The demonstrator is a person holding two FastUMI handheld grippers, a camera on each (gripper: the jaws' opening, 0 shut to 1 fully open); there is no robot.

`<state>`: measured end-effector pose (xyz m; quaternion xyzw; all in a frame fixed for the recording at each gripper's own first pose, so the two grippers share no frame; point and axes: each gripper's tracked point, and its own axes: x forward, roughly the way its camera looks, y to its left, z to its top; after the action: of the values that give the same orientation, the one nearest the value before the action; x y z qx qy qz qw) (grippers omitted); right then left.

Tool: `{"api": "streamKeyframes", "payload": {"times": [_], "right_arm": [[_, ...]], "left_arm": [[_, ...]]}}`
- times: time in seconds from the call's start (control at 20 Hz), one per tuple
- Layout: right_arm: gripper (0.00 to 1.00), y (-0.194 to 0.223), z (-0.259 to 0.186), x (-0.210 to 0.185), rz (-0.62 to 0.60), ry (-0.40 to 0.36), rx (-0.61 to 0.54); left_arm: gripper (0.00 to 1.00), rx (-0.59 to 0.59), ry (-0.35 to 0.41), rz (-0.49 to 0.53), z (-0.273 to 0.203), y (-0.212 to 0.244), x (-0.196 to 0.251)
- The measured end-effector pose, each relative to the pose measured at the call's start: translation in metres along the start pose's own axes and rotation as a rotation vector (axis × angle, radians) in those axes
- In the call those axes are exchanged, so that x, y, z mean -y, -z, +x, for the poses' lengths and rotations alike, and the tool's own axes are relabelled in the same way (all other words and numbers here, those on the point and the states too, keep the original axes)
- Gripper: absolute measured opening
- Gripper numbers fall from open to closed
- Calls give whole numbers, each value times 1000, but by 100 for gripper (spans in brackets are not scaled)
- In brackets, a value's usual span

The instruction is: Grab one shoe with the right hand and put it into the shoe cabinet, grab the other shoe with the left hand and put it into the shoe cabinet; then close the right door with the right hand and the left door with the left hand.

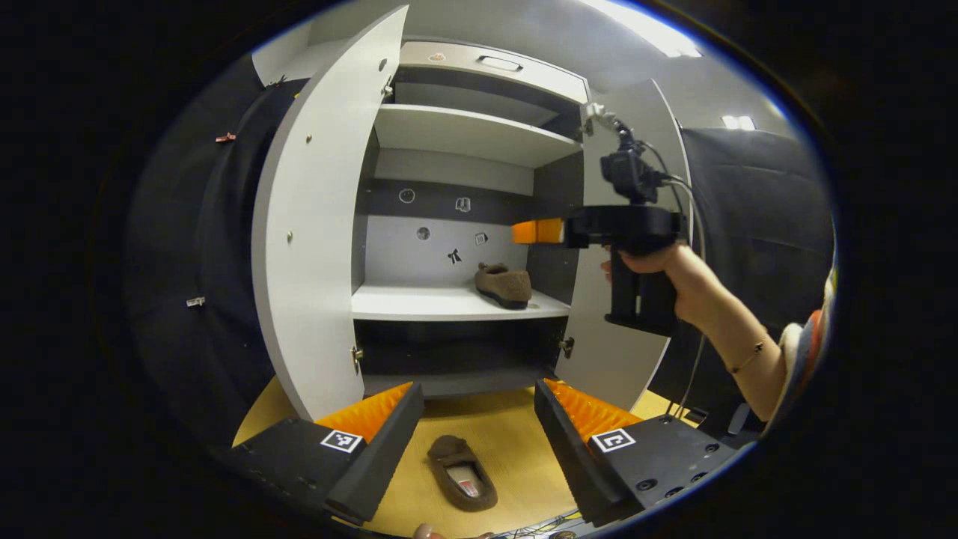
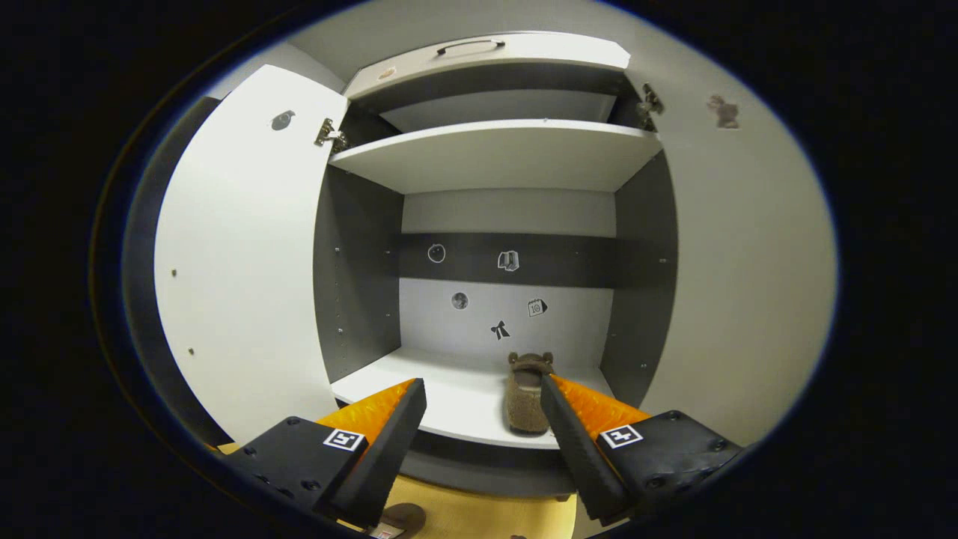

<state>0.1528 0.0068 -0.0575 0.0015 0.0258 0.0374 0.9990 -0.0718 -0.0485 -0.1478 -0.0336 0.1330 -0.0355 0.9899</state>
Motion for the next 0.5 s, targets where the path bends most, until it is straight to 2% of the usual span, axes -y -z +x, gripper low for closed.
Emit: {"api": "streamKeyframes", "payload": {"times": [0.3, 0.4, 0.5], "right_arm": [[98, 43, -60, 23, -17, 84, 15], [98, 59, -68, 33, -11, 109, 12], [98, 76, -72, 43, 3, 132, 10]], "left_arm": [[94, -122, 14, -3, 35, 97, -3], [89, -147, -6, 22, 48, 132, -10], [83, -179, -22, 4, 61, 166, -14]]}}
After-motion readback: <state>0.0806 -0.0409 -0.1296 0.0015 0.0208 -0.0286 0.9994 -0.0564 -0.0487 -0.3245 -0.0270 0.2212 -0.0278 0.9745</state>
